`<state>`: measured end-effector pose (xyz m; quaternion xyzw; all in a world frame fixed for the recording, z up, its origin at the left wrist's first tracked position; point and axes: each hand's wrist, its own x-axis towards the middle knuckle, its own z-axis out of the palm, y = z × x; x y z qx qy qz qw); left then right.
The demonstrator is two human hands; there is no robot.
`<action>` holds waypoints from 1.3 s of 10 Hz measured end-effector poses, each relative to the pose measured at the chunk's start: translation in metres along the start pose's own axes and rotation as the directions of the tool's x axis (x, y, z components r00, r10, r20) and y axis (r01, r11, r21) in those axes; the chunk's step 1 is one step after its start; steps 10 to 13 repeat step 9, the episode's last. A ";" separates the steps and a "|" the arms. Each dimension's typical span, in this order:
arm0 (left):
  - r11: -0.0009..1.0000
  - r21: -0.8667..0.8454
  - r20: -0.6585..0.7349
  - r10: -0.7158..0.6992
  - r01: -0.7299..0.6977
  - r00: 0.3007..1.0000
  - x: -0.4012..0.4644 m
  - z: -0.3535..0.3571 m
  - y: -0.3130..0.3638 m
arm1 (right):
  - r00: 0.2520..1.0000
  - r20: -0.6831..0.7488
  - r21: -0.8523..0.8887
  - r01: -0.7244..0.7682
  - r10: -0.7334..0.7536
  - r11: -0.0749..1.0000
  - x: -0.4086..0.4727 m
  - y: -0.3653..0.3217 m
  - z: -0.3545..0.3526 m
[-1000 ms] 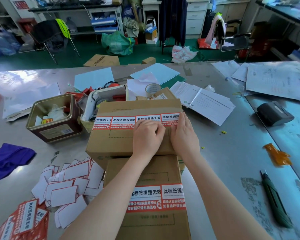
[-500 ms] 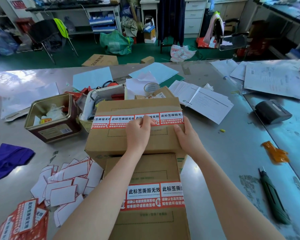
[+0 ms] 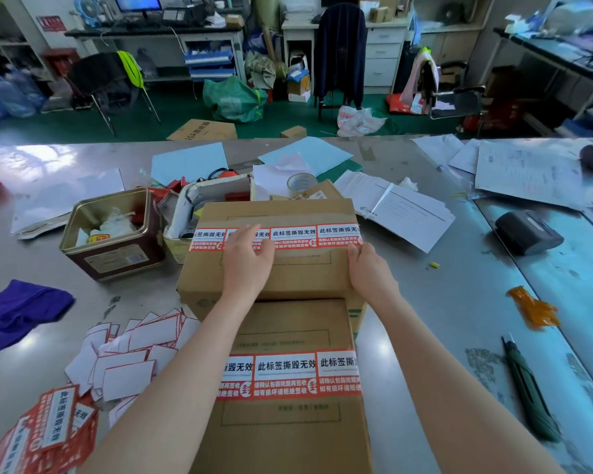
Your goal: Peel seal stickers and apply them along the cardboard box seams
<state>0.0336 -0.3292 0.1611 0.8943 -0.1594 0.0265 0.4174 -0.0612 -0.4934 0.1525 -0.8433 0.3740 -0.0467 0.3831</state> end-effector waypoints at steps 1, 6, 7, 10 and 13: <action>0.973 0.230 0.015 0.021 -0.024 1.000 0.001 -0.022 -0.026 | 0.998 -0.055 -0.036 -0.011 0.009 0.999 -0.006 -0.001 0.003; 0.942 0.330 0.321 -0.050 -0.062 0.946 -0.010 -0.102 -0.046 | 0.977 -0.214 -0.183 -0.033 -0.007 0.983 -0.023 -0.014 0.006; 0.958 0.285 0.355 -0.071 -0.036 0.932 -0.006 -0.112 -0.039 | 0.980 -0.195 -0.200 0.001 -0.041 0.980 -0.026 -0.016 0.002; 0.976 0.195 0.370 0.014 -0.092 0.929 0.000 -0.125 -0.022 | 0.982 -0.155 -0.159 0.081 -0.106 0.984 -0.031 -0.032 0.000; 0.976 0.195 0.370 0.014 -0.092 0.929 0.000 -0.125 -0.022 | 0.982 -0.155 -0.159 0.081 -0.106 0.984 -0.031 -0.032 0.000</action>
